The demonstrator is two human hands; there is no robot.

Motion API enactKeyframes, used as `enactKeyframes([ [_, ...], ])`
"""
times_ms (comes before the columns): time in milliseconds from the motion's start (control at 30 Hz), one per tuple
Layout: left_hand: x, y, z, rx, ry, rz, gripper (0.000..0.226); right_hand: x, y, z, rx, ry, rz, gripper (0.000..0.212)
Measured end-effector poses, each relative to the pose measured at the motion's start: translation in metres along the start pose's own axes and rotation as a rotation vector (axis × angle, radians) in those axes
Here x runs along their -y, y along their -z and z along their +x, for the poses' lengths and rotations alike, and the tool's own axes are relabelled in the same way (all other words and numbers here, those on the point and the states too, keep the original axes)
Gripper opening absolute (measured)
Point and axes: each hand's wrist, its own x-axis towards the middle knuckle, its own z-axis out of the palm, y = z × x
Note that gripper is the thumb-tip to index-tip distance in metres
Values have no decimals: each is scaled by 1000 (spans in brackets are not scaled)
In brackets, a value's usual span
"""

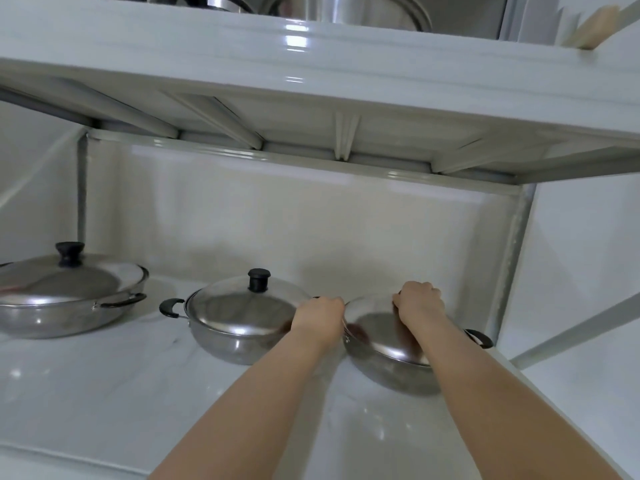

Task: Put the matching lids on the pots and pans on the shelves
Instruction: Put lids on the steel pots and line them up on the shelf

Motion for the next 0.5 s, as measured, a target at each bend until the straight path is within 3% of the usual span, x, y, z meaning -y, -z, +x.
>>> enactKeyframes([
  [500,-7,-4,-9,5,31,-65,30,-4,7,-12,-17,98,-127,39],
])
